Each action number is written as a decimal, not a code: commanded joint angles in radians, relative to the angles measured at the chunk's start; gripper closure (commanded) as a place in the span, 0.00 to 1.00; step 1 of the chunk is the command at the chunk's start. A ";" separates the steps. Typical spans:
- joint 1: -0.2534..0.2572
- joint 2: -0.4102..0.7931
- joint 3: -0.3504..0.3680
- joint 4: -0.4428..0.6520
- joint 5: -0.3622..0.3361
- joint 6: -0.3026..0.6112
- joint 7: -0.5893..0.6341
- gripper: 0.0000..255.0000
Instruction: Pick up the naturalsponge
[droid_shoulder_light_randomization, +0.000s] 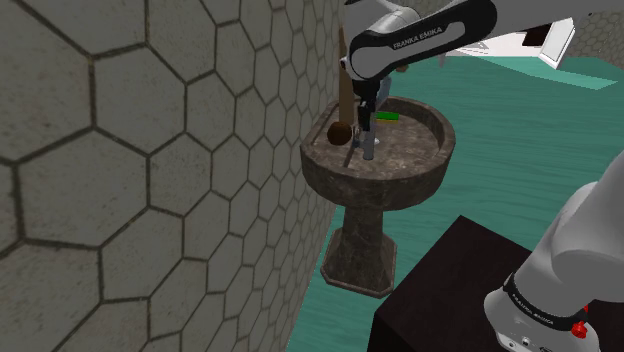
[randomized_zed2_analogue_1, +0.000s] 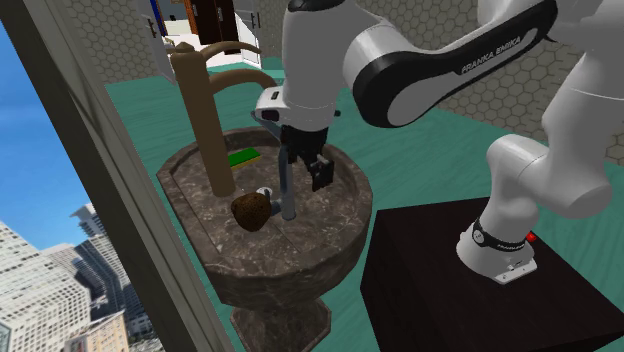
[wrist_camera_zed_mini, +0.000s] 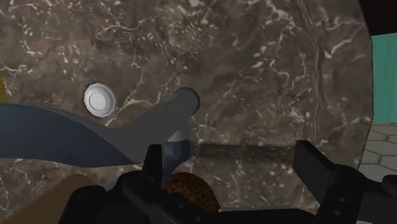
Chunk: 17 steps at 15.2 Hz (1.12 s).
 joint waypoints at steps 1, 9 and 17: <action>0.002 0.077 0.002 0.070 -0.032 0.017 -0.026 0.00; 0.020 0.298 0.011 0.265 -0.130 0.065 -0.073 0.00; 0.019 0.318 0.009 0.219 -0.142 0.126 -0.048 1.00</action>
